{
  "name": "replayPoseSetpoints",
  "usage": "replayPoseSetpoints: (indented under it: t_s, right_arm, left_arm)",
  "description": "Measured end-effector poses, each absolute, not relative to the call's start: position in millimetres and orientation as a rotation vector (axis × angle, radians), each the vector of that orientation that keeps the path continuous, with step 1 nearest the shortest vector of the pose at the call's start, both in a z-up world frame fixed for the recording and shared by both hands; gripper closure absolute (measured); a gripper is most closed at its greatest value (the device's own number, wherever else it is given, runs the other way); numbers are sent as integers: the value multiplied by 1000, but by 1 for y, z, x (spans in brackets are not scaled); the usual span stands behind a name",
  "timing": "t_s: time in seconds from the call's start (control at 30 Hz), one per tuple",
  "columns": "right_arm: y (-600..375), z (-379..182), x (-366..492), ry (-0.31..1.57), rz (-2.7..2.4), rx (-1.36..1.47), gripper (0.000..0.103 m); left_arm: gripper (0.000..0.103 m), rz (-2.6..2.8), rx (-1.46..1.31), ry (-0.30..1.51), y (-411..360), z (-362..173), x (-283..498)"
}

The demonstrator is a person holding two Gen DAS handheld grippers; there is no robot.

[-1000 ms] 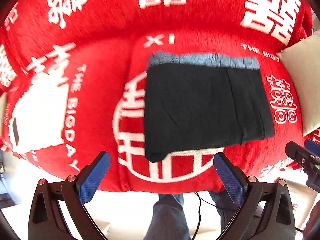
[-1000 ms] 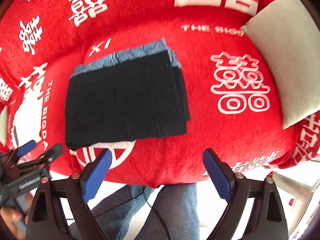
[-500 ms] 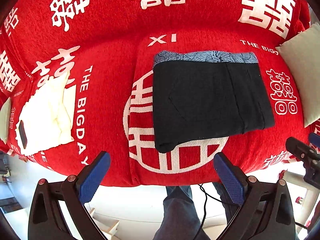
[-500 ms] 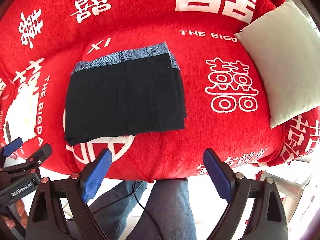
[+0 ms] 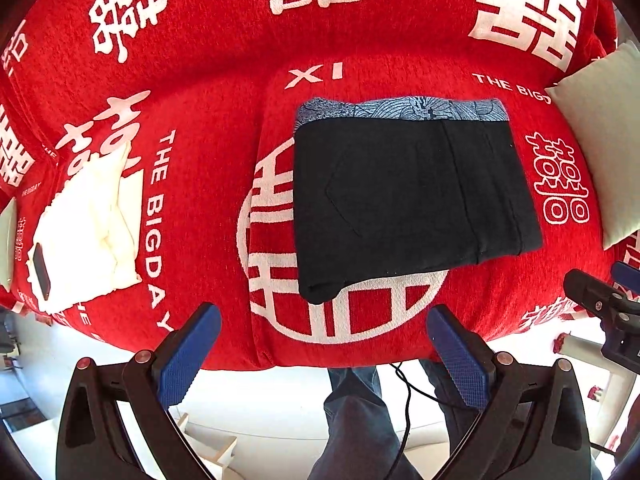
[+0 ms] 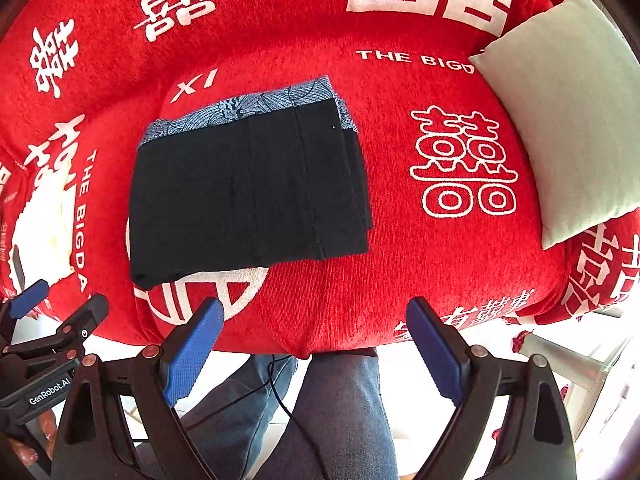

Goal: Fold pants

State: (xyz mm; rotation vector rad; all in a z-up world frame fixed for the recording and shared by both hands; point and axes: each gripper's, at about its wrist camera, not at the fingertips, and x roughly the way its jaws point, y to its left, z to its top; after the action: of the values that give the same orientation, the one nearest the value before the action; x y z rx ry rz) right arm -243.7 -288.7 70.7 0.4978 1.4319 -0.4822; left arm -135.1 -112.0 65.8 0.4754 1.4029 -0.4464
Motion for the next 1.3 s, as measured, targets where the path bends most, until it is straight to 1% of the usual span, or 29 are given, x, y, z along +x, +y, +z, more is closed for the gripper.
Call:
replayPoseSetpoints:
  t_s: [1.3]
  right_arm:
    - [-285, 73, -237, 1430, -464, 464, 9]
  left_arm:
    - [0, -451, 491, 1396, -114, 68, -136]
